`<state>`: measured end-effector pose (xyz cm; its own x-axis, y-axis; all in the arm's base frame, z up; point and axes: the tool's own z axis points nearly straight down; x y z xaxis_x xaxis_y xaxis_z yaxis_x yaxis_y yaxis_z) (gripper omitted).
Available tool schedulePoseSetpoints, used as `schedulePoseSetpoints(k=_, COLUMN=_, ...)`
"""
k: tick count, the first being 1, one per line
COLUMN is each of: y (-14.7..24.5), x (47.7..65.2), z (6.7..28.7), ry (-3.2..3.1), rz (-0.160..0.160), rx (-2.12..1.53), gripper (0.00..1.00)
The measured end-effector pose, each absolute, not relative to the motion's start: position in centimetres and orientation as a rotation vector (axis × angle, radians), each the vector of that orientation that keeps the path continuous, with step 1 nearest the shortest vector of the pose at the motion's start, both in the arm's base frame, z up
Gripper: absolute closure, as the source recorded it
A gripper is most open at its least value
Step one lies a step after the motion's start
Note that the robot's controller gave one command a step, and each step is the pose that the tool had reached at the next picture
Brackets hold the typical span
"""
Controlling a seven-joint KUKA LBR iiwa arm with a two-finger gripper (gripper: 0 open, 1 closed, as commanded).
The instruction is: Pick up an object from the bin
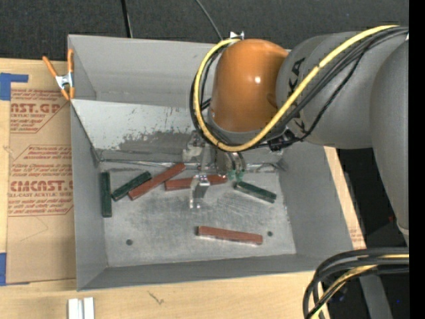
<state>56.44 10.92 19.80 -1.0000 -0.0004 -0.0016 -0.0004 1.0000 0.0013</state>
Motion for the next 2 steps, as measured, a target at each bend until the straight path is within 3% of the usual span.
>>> schedulePoseSetpoints(k=1, y=10.9, x=56.4, z=19.8, ry=3.14, rz=0.002, rx=-0.001, gripper=0.0)
schedulePoseSetpoints(k=2, y=8.4, x=57.2, z=15.4, ry=3.132, rz=0.005, rx=0.005, gripper=0.0)
